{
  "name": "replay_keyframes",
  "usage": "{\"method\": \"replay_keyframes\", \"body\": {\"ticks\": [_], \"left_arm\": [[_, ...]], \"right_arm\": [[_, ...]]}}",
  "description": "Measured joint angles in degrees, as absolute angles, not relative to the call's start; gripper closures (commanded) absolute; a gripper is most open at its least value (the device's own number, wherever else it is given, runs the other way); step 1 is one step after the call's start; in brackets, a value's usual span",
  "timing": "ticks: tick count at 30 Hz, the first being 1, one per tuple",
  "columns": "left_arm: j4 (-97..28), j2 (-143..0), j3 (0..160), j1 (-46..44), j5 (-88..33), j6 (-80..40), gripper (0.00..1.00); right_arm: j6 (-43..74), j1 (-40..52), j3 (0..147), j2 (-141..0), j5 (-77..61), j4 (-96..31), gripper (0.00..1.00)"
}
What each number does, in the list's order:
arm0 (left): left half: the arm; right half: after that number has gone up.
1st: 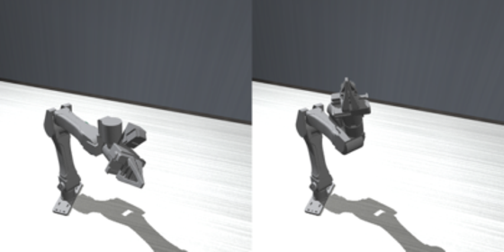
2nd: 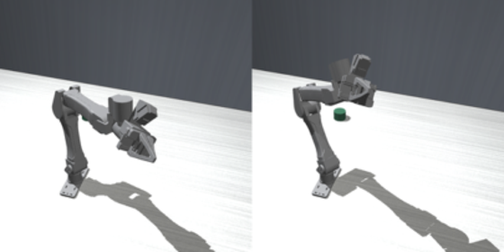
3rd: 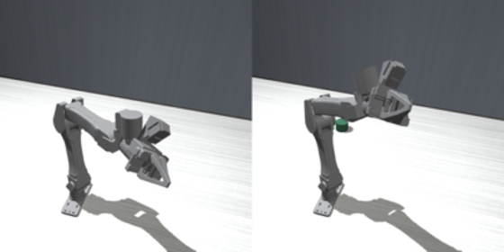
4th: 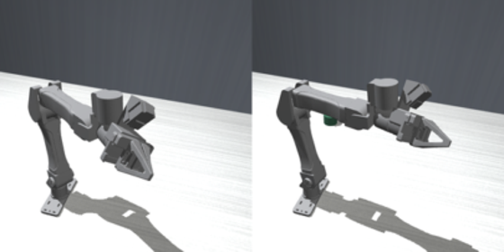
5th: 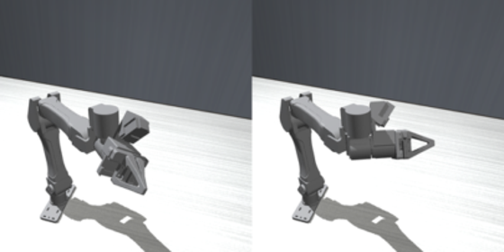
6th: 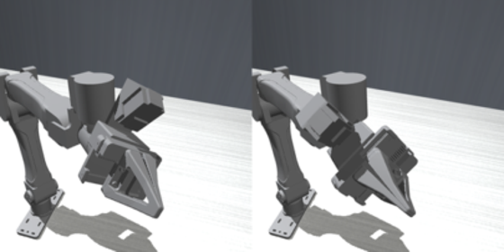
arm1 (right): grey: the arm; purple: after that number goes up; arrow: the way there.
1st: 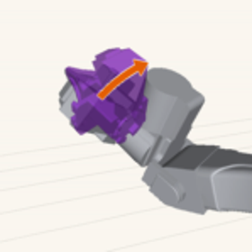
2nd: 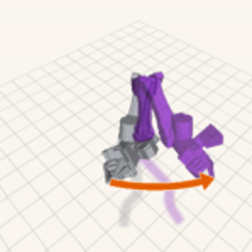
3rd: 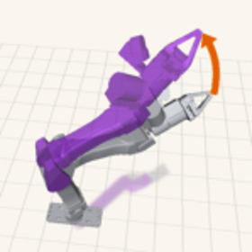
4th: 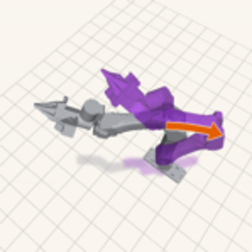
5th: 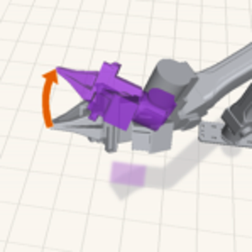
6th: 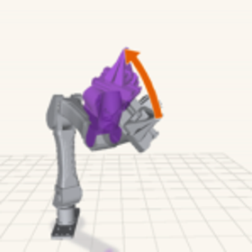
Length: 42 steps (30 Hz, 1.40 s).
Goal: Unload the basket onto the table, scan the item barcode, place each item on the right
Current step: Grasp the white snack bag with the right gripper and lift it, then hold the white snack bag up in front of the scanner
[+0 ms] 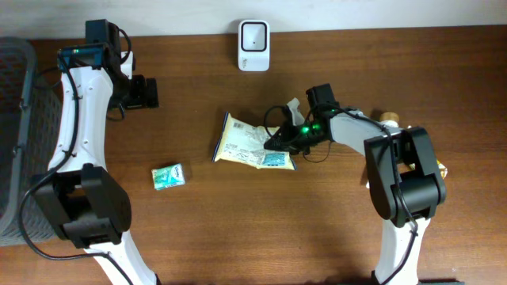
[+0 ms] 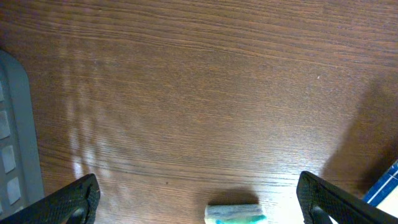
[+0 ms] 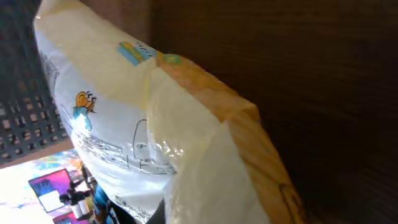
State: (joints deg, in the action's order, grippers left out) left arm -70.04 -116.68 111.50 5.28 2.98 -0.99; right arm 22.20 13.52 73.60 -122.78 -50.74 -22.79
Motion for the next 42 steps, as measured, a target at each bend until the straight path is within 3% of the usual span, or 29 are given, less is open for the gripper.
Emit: {"method": "replay_keyframes", "body": {"ticks": [4,7,10,14,20,22,25,28,32,34,37,42], "left_arm": [[-70.1,-116.7,111.5,5.3,3.0,-1.0,0.01],[-70.0,-116.7,111.5,5.3,3.0,-1.0,0.01],[-70.0,-116.7,111.5,5.3,3.0,-1.0,0.01],[-70.1,-116.7,111.5,5.3,3.0,-1.0,0.01],[-70.1,-116.7,111.5,5.3,3.0,-1.0,0.01],[-70.1,-116.7,111.5,5.3,3.0,-1.0,0.01],[-70.1,-116.7,111.5,5.3,3.0,-1.0,0.01],[-70.1,-116.7,111.5,5.3,3.0,-1.0,0.01],[-70.3,-116.7,111.5,5.3,3.0,-1.0,0.01],[-70.2,-116.7,111.5,5.3,3.0,-1.0,0.01],[-70.1,-116.7,111.5,5.3,3.0,-1.0,0.01],[-70.1,-116.7,111.5,5.3,3.0,-1.0,0.01]], "right_arm": [[22.2,13.5,73.6,-122.8,-52.2,-21.7,0.96],[16.1,13.5,74.0,-120.7,-52.5,-25.4,0.96],[6.1,12.8,77.8,-107.3,-50.9,-36.1,0.96],[-0.4,4.3,82.0,-91.9,-52.9,-43.3,0.96],[-2.2,0.9,82.0,-89.7,-58.2,-44.6,0.96],[1.8,1.5,82.5,-89.7,-51.8,-43.1,0.96],[4.1,11.9,94.6,-90.5,-18.7,-45.1,0.96],[-3.8,23.1,98.4,-95.8,15.6,-31.6,0.96],[-26.1,28.7,98.0,-112.4,38.0,-4.8,0.96],[-43.2,29.0,97.6,-120.2,42.5,12.4,0.96],[-61.9,29.0,97.7,-128.3,44.3,23.9,0.96],[-68.2,29.0,97.7,-131.3,41.9,24.1,0.96]]}}
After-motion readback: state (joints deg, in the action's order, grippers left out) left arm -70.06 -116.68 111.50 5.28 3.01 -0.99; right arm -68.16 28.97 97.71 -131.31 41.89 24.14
